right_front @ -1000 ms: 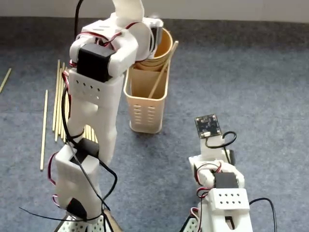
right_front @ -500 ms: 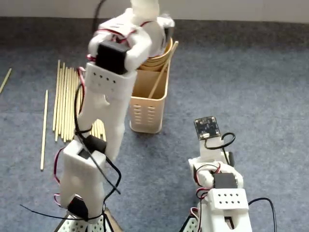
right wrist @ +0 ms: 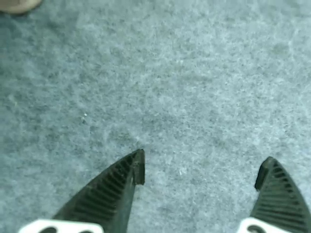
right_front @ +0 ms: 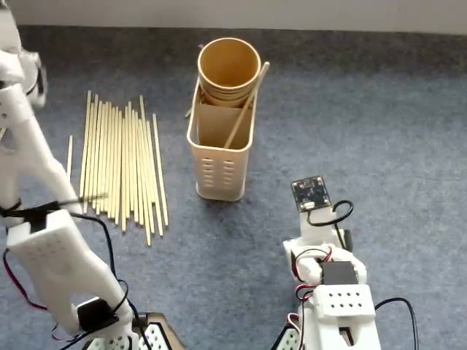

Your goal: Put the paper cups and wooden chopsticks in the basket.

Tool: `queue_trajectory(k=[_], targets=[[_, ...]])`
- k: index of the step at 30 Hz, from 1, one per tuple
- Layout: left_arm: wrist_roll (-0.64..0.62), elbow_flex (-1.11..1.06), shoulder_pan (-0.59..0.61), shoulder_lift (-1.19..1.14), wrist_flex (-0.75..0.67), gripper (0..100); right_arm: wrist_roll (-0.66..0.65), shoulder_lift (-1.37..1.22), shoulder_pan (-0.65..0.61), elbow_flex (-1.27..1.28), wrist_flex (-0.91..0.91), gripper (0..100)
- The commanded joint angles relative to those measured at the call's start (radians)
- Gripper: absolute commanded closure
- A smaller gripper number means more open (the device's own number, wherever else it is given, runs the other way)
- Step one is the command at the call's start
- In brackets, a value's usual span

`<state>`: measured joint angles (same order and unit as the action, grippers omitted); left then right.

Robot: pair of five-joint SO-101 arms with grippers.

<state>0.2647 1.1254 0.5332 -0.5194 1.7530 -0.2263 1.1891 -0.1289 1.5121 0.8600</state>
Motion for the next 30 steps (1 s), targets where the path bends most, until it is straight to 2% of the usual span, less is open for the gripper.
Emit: queue_trajectory(k=[1, 4, 8, 14, 30], targets=[[0.158, -0.128, 0.110, -0.005, 0.025, 89, -0.012, 0.012, -0.005, -0.002, -0.013, 64.1], [0.261, -0.283, 0.124, -0.061, 0.021, 88, -0.012, 0.012, -0.005, -0.002, -0.013, 64.1], [0.269, -0.377, 0.027, -0.170, 0.021, 88, -0.012, 0.012, -0.015, -0.001, -0.013, 64.1], [0.206, -0.375, -0.056, -0.298, -0.014, 88, -0.012, 0.012, -0.045, 0.001, -0.013, 64.1], [0.176, -0.375, -0.067, -0.412, -0.152, 88, -0.011, 0.013, -0.048, 0.021, -0.015, 64.1]])
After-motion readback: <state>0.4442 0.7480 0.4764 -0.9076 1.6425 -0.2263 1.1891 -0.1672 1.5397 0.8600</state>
